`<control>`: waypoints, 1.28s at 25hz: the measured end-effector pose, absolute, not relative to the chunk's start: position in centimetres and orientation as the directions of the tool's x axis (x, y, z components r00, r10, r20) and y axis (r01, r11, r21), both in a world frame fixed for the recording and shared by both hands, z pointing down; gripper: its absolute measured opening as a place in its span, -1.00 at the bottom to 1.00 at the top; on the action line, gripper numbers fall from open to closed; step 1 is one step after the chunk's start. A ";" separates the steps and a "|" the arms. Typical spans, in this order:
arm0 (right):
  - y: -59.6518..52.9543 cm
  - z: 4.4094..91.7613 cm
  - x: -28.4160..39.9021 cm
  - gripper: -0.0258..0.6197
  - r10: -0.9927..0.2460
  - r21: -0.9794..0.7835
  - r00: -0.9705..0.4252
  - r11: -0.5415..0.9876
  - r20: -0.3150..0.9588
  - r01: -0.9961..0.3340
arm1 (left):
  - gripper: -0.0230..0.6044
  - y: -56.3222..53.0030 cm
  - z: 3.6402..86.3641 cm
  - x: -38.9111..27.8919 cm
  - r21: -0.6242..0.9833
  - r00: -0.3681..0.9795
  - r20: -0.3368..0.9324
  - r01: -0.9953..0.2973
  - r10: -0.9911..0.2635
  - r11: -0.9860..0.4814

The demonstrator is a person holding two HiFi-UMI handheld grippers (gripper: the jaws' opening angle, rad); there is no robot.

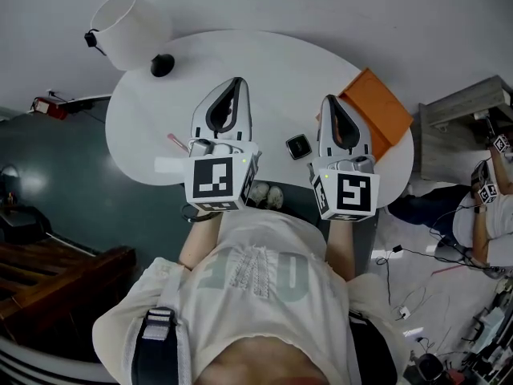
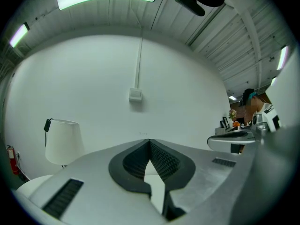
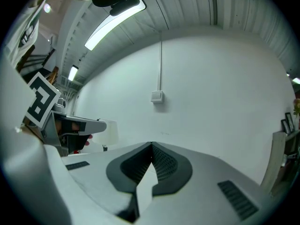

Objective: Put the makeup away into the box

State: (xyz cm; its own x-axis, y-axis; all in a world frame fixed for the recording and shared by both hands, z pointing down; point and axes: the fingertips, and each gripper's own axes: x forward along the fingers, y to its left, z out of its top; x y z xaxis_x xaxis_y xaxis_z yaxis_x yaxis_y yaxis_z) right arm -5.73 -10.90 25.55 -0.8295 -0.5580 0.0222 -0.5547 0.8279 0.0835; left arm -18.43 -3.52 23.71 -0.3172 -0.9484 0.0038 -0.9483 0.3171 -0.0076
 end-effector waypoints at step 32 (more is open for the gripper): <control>-13.5 28.0 5.0 -0.91 -0.809 0.037 -0.581 0.586 0.089 -0.810 | 0.03 -11.0 50.9 -3.2 0.086 0.334 0.706 -0.916 -0.624 -0.393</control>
